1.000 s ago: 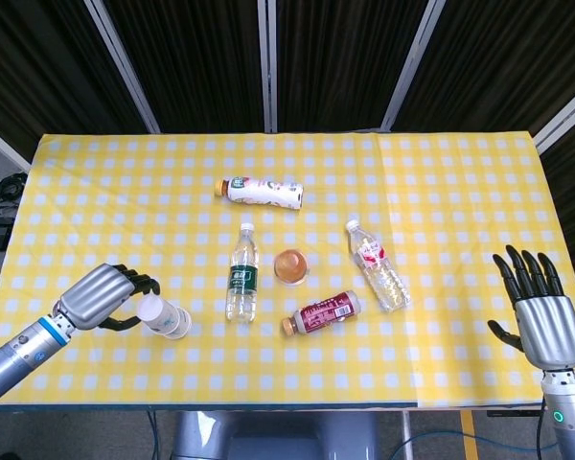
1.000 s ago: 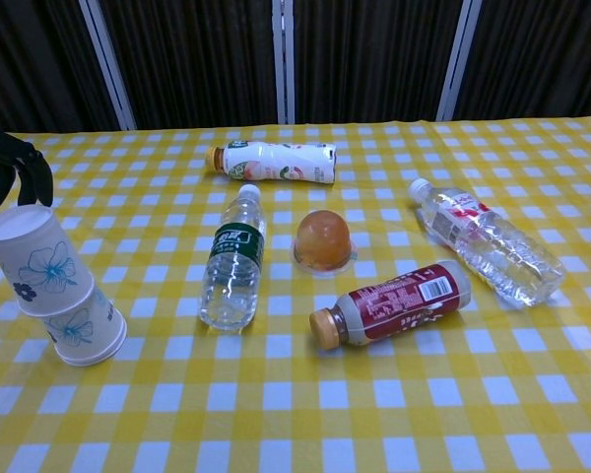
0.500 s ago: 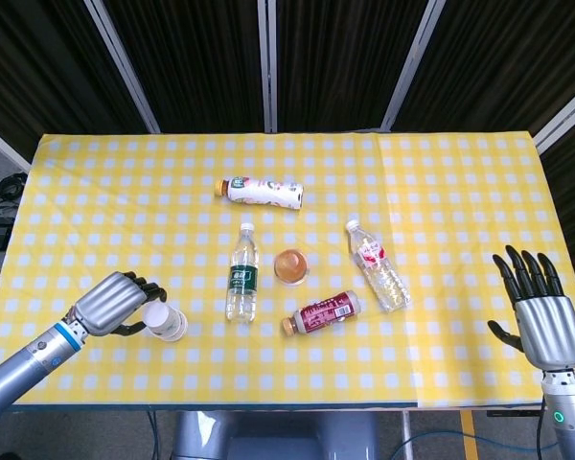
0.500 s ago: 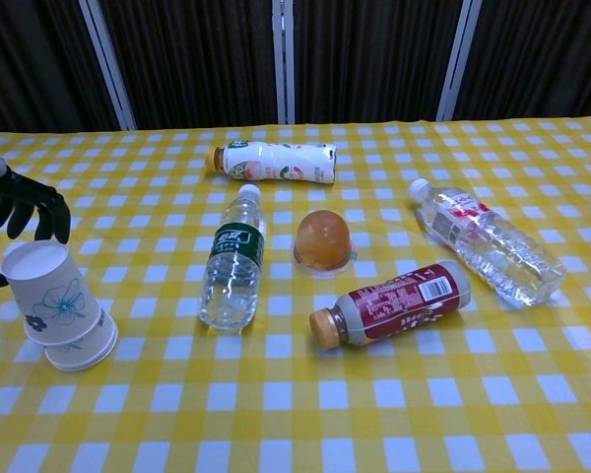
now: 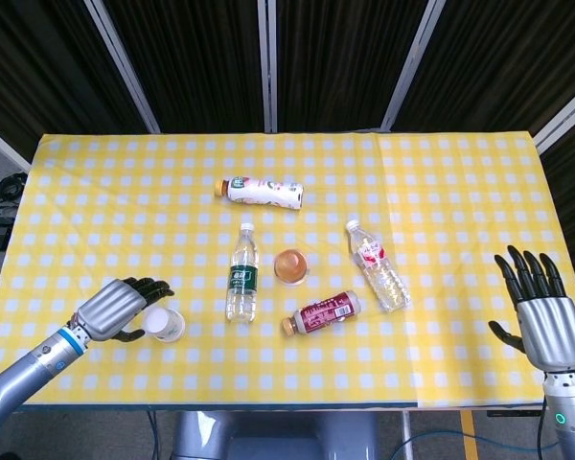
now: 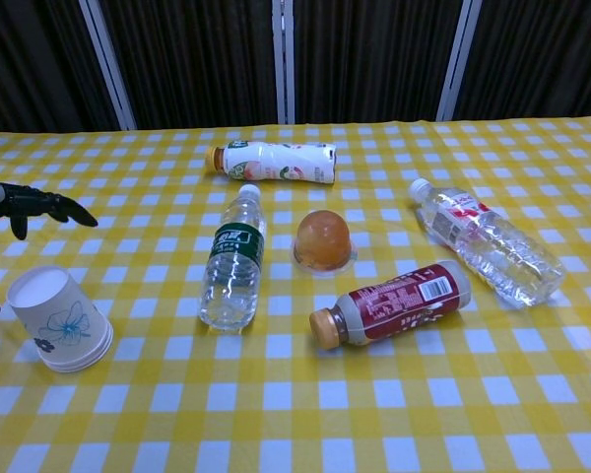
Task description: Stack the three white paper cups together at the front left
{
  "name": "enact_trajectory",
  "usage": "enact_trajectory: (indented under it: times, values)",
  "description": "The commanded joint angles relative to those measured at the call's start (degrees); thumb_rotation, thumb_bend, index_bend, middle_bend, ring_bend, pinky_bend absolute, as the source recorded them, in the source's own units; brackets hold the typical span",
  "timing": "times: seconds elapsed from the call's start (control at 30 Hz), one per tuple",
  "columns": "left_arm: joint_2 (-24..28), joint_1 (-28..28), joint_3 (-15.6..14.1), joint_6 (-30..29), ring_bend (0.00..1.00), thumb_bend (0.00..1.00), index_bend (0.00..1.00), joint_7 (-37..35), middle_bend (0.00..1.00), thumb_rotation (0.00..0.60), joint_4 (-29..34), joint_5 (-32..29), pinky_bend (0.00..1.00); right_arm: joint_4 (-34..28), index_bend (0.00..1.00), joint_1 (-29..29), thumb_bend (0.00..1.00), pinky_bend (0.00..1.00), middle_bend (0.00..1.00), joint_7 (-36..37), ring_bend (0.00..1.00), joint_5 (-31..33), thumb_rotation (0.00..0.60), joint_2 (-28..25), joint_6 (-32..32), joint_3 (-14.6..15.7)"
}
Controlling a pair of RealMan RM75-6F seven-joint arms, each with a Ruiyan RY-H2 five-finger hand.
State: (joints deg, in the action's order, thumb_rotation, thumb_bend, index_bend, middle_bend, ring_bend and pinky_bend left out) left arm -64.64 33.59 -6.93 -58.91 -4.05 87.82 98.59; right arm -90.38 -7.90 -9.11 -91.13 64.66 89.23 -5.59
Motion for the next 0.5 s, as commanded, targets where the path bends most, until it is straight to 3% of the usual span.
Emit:
enact_trajectory:
  times: [0.03, 0.23, 0.3, 0.5]
  values:
    - [0.99, -0.66, 0.13, -1.86, 0.0, 0.13, 0.0, -0.59, 0.0, 0.6, 0.74, 0.2, 0.06, -0.06, 0.0, 0.07, 0.0, 0.0, 0.0, 0.08, 0.0, -0.12, 0.6, -0.06, 0.18, -0.01]
    - [3.04, -4.61, 2.05, -12.25, 0.0, 0.08, 0.0, -2.68, 0.0, 0.6, 1.42, 0.16, 0.0, -0.27, 0.0, 0.23, 0.0, 0.0, 0.0, 0.33, 0.0, -0.56, 0.6, -0.27, 0.62, 0.07]
    - [2.92, -9.55, 3.74, -20.18, 0.0, 0.06, 0.0, 0.33, 0.0, 0.6, 2.45, -2.72, 0.0, -0.49, 0.0, 0.32, 0.0, 0.0, 0.0, 0.34, 0.0, -0.96, 0.6, -0.4, 0.99, 0.1]
    - [0.99, -16.5, 4.57, -28.66, 0.0, 0.06, 0.0, 5.56, 0.0, 0.6, 5.25, -6.11, 0.0, -0.81, 0.0, 0.6, 0.0, 0.0, 0.0, -0.35, 0.0, -0.59, 0.6, -0.47, 1.33, -0.09]
